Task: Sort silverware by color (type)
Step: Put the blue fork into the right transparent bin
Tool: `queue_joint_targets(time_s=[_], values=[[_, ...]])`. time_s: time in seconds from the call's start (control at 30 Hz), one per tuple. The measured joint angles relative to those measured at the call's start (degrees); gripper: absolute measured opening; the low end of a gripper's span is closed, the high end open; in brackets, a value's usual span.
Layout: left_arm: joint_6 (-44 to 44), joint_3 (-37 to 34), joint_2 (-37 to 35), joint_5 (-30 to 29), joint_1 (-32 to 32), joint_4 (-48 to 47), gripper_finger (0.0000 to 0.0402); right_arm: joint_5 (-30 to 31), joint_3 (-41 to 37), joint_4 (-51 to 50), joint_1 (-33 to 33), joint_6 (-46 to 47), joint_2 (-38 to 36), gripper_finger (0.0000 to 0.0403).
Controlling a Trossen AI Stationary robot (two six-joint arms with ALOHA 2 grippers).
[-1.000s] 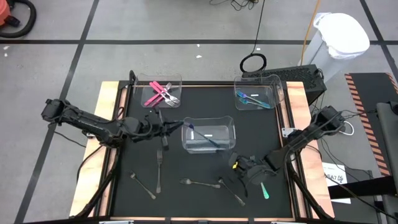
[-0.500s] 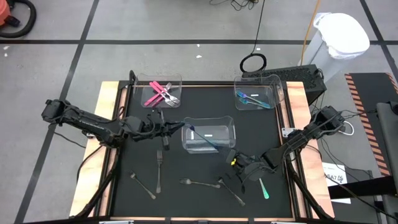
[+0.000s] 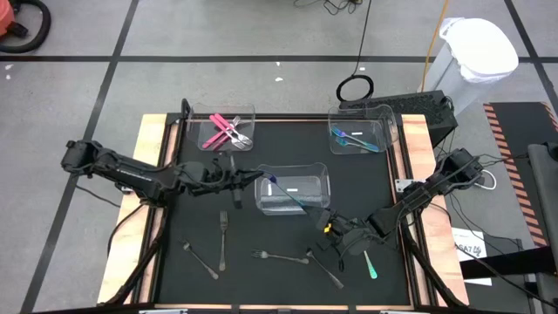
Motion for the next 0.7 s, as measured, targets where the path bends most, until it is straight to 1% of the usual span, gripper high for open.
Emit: queue_joint_targets(time_s=[0.23, 0.4, 0.53, 0.63, 0.7], values=[[-1.7, 0.0, 1.3, 2.3, 1.8, -0.1, 0.0, -0.1, 0.0, -1.5, 0.0, 0.8, 0.0, 0.0069], [-2.4, 0.0, 2.1, 2.6, 2.6, -0.4, 0.0005, -0.4, 0.0, -1.4, 0.1, 1.0, 0.0, 0.0036], [-3.3, 0.0, 2.3, 2.6, 3.2, -1.5, 0.0027, -0.7, 0.1, -0.7, 0.1, 1.0, -0.1, 0.0009], [-4.0, 0.0, 2.3, 2.6, 3.7, -1.6, 0.0049, -0.7, 0.1, 0.2, 0.1, 1.3, -0.1, 0.0007], [-3.0, 0.0, 2.3, 2.8, 3.7, -2.5, 0.0068, -0.7, 0.1, 0.5, 0.1, 1.5, -0.1, 0.0006]])
